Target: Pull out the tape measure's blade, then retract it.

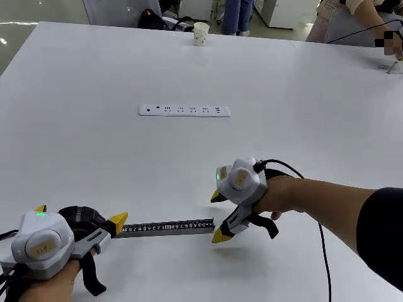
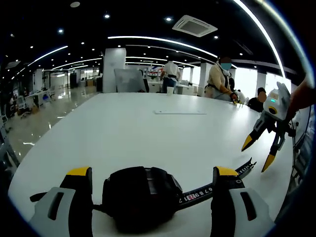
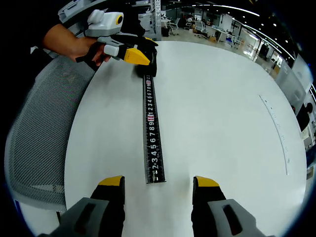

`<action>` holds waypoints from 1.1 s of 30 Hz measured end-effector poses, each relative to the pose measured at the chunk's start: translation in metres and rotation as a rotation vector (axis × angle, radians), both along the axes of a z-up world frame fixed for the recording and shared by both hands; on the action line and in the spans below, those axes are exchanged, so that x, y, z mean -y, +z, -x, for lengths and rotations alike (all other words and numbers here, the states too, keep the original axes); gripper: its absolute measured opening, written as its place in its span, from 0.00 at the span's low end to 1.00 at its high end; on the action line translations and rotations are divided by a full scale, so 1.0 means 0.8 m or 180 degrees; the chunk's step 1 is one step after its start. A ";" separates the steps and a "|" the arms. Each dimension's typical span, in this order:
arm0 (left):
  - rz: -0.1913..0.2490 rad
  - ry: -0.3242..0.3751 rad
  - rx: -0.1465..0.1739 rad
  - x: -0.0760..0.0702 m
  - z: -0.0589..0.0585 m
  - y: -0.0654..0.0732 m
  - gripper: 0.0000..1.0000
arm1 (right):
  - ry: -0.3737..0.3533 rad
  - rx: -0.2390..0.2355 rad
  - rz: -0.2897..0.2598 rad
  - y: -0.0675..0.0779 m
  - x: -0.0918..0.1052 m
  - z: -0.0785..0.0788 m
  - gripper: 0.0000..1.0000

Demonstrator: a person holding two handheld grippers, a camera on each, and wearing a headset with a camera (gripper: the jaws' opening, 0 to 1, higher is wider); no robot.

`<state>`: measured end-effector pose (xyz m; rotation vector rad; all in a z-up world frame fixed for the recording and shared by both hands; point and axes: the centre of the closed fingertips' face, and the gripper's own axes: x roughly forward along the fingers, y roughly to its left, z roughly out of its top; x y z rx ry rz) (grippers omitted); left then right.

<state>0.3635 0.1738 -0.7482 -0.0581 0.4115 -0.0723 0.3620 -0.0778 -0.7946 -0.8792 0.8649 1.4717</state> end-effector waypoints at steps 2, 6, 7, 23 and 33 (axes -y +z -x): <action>-0.0007 -0.0019 -0.0007 0.002 0.001 -0.001 0.99 | 0.0136 0.0056 -0.0002 -0.002 -0.001 0.000 0.44; 0.0006 -0.0014 -0.0009 0.004 0.004 -0.002 0.99 | 0.0197 0.0006 0.0009 -0.005 -0.004 0.005 0.35; -0.0001 -0.0010 -0.0006 0.003 0.004 -0.003 0.99 | 0.0225 0.0023 0.0034 -0.007 -0.004 0.005 0.32; 0.0021 -0.0023 0.0011 0.006 0.002 0.000 0.99 | 0.0353 0.0000 0.0188 -0.015 -0.004 0.003 0.16; 0.0051 0.0039 0.0004 0.001 0.003 0.001 0.98 | 0.0285 -0.0073 0.0195 -0.014 -0.005 0.003 0.12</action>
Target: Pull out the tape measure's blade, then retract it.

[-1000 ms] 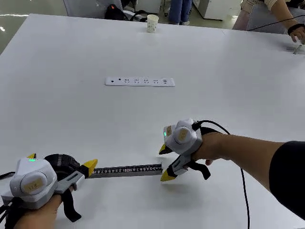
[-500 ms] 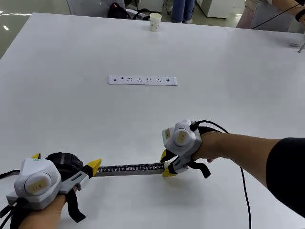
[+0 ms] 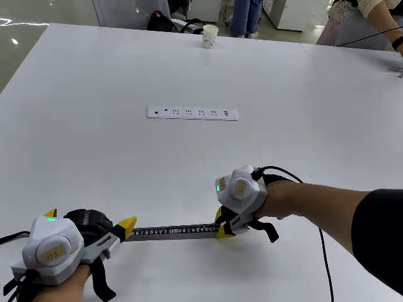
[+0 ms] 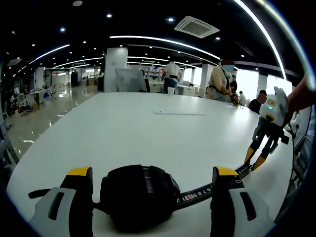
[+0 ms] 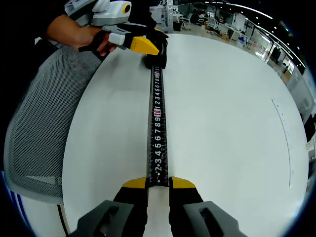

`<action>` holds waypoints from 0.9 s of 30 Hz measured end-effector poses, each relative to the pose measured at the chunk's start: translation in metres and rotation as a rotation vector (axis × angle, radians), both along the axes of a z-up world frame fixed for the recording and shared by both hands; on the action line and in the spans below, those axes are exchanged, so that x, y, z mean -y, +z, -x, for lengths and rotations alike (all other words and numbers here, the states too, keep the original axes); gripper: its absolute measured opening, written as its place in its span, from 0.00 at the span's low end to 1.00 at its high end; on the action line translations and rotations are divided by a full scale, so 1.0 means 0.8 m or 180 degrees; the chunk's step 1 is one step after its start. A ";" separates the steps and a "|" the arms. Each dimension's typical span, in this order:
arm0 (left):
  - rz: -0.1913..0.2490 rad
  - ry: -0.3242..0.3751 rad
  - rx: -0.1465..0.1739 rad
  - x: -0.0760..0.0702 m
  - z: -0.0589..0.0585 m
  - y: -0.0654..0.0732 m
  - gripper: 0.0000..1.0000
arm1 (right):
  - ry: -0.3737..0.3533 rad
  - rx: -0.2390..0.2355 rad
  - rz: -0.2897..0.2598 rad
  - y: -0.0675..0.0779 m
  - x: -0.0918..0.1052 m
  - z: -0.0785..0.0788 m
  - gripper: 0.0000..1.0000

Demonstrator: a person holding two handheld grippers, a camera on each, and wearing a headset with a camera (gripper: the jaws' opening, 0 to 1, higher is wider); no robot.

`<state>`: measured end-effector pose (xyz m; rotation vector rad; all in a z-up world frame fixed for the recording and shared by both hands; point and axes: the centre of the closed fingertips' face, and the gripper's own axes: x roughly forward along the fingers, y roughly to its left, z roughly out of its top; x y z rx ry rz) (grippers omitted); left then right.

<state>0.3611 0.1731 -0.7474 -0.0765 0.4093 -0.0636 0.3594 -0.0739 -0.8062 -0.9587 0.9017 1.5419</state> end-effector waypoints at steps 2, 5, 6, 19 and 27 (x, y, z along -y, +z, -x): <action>0.0003 0.0016 -0.0004 -0.002 0.000 0.000 0.97 | -0.0032 -0.0003 0.0006 0.000 0.000 0.000 0.12; 0.0002 0.0031 -0.0021 -0.003 0.002 -0.003 0.96 | -0.0088 -0.0010 0.0078 -0.001 0.001 0.004 0.11; 0.0014 0.0037 -0.0036 -0.003 0.002 -0.006 0.95 | -0.0085 -0.0037 0.0108 -0.002 0.000 0.006 0.11; 0.0012 0.0104 -0.0201 -0.010 0.006 -0.019 0.79 | -0.0120 0.0052 0.0222 -0.004 0.001 0.013 0.11; 0.0008 0.0203 -0.0316 -0.023 0.007 -0.021 0.65 | -0.0116 0.0113 0.0277 -0.005 0.002 0.012 0.11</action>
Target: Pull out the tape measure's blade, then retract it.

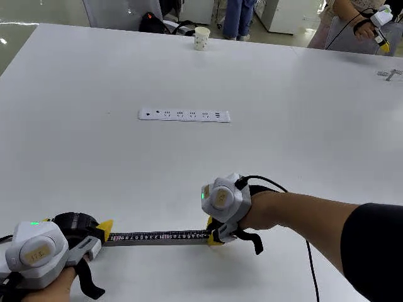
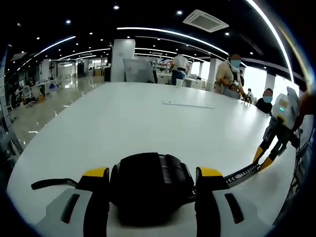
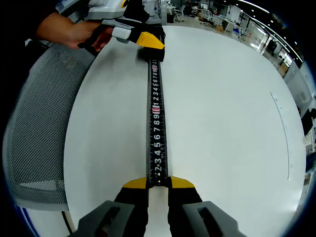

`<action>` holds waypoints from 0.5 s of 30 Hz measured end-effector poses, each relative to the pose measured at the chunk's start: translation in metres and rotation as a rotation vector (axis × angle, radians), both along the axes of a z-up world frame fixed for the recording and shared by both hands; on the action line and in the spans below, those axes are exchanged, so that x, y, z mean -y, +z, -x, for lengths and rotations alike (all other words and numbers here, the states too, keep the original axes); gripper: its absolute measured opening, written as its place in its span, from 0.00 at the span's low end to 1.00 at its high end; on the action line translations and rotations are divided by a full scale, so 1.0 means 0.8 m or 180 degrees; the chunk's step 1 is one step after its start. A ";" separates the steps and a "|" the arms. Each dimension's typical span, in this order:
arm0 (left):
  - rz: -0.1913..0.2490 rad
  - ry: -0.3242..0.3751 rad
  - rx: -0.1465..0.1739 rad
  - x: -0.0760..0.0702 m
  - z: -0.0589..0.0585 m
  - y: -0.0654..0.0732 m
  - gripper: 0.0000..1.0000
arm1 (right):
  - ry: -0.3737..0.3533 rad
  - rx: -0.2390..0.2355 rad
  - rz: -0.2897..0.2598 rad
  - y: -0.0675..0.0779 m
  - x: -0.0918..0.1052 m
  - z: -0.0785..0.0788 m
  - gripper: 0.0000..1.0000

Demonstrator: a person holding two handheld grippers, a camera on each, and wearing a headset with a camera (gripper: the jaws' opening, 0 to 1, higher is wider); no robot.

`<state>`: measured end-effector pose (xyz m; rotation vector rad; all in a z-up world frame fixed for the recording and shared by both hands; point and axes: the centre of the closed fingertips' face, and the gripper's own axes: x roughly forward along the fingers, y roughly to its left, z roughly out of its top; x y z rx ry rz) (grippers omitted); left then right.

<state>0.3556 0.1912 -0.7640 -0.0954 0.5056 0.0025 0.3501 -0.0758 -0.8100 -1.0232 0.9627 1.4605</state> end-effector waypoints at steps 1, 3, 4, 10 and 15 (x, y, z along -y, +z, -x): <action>0.0031 -0.0019 -0.0006 0.002 -0.001 0.000 0.65 | -0.0015 -0.0008 0.0010 0.000 -0.001 0.000 0.10; -0.0009 -0.0042 -0.0047 0.002 -0.001 -0.002 0.65 | -0.0108 -0.0038 0.0038 0.000 -0.001 -0.003 0.10; 0.0003 -0.0033 -0.0053 0.001 -0.001 -0.003 0.65 | -0.0287 -0.0101 0.0048 0.000 -0.002 -0.002 0.10; -0.0023 -0.0069 -0.0144 0.001 0.001 -0.005 0.64 | -0.0244 -0.0058 0.0057 0.000 -0.001 -0.003 0.10; -0.0140 -0.0129 -0.0217 0.001 0.001 -0.006 0.62 | -0.0287 -0.0075 0.0004 0.001 -0.003 -0.003 0.10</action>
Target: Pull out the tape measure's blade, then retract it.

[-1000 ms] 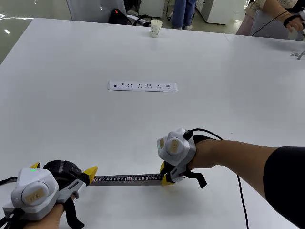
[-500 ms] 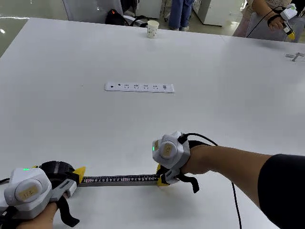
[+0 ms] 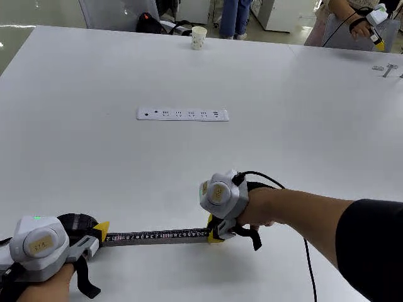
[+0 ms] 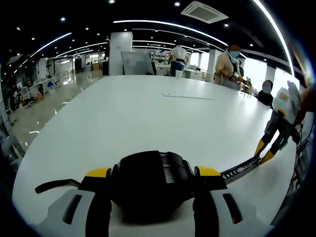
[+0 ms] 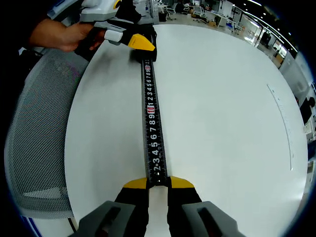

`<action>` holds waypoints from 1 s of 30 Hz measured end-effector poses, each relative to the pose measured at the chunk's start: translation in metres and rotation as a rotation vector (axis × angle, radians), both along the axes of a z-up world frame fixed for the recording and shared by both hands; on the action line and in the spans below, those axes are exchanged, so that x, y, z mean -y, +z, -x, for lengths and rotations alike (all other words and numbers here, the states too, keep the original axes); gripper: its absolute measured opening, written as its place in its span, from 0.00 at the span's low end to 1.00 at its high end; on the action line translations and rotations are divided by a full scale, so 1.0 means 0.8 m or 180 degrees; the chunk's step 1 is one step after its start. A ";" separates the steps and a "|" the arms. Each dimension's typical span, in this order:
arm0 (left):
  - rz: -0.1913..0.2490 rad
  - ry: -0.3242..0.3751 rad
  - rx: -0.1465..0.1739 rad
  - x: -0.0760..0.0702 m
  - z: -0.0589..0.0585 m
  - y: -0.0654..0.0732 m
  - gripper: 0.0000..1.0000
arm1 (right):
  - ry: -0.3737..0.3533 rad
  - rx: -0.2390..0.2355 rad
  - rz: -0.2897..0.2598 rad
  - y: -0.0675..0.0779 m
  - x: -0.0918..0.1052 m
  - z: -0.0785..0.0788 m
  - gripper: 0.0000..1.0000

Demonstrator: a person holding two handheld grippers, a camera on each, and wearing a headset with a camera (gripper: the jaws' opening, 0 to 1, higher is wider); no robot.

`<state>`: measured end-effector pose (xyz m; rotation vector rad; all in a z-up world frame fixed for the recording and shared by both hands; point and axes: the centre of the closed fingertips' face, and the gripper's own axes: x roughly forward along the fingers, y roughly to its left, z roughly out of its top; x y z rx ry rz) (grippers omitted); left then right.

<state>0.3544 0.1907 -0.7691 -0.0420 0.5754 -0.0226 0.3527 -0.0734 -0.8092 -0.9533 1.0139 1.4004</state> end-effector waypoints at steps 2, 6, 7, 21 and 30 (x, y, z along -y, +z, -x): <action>0.0015 0.0007 -0.0026 0.000 0.001 -0.001 0.62 | 0.0013 -0.0002 0.0006 0.000 -0.002 0.001 0.10; 0.0027 0.0000 -0.0048 -0.001 0.000 -0.002 0.62 | 0.0017 -0.0015 0.0008 -0.001 -0.001 0.000 0.09; 0.0027 -0.0004 -0.0054 -0.001 -0.001 -0.002 0.62 | 0.0006 -0.0021 0.0005 -0.001 -0.001 0.000 0.10; 0.0033 -0.0031 -0.0121 -0.004 -0.002 -0.003 0.62 | 0.0073 0.0007 0.0106 -0.001 -0.004 0.000 0.10; 0.0047 -0.0045 -0.0152 -0.001 0.001 -0.004 0.62 | 0.0030 -0.0024 0.0122 0.000 -0.006 0.001 0.10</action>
